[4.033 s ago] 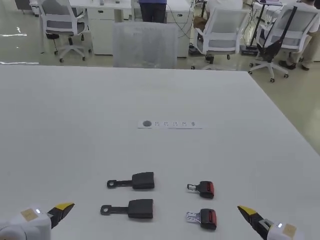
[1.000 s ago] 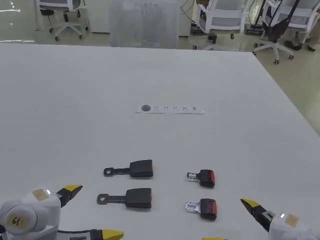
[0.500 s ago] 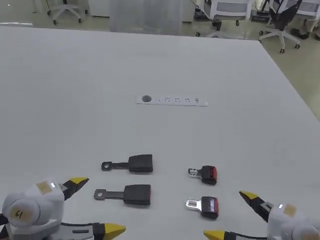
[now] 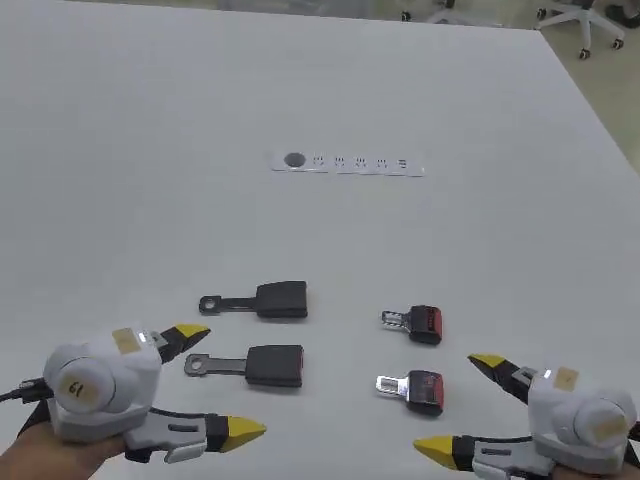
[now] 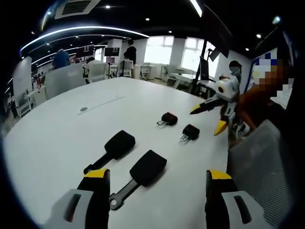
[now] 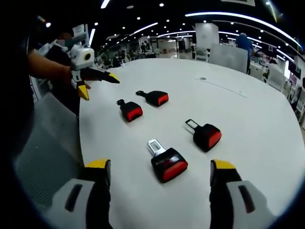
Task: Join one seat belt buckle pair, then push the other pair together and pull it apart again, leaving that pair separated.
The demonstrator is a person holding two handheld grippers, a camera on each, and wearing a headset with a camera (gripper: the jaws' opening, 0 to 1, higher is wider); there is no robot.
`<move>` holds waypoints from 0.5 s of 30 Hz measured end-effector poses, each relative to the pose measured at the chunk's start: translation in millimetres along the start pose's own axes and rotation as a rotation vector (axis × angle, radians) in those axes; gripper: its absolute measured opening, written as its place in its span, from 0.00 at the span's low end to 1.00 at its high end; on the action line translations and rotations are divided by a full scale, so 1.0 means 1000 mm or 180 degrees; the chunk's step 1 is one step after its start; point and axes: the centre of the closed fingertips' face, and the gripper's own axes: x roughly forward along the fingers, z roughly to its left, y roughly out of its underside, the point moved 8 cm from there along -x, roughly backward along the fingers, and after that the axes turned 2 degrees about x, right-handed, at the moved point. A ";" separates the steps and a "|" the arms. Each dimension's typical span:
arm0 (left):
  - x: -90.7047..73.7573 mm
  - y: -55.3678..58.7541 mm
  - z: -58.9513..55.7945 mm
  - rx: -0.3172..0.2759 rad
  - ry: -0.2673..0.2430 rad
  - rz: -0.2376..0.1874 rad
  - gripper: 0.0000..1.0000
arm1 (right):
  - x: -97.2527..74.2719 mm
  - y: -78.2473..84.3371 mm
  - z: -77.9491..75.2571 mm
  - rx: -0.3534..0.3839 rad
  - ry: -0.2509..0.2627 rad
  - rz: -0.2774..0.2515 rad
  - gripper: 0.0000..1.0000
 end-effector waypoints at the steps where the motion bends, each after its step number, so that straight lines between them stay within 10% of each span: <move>1: 0.002 0.001 0.001 -0.0003 0.0032 0.0004 0.80 | 0.001 0.002 -0.001 0.0008 -0.0061 0.0072 0.86; 15: 0.036 0.008 0.015 0.0193 0.0280 0.0317 0.75 | 0.020 0.000 -0.011 -0.0183 -0.0344 0.0260 0.79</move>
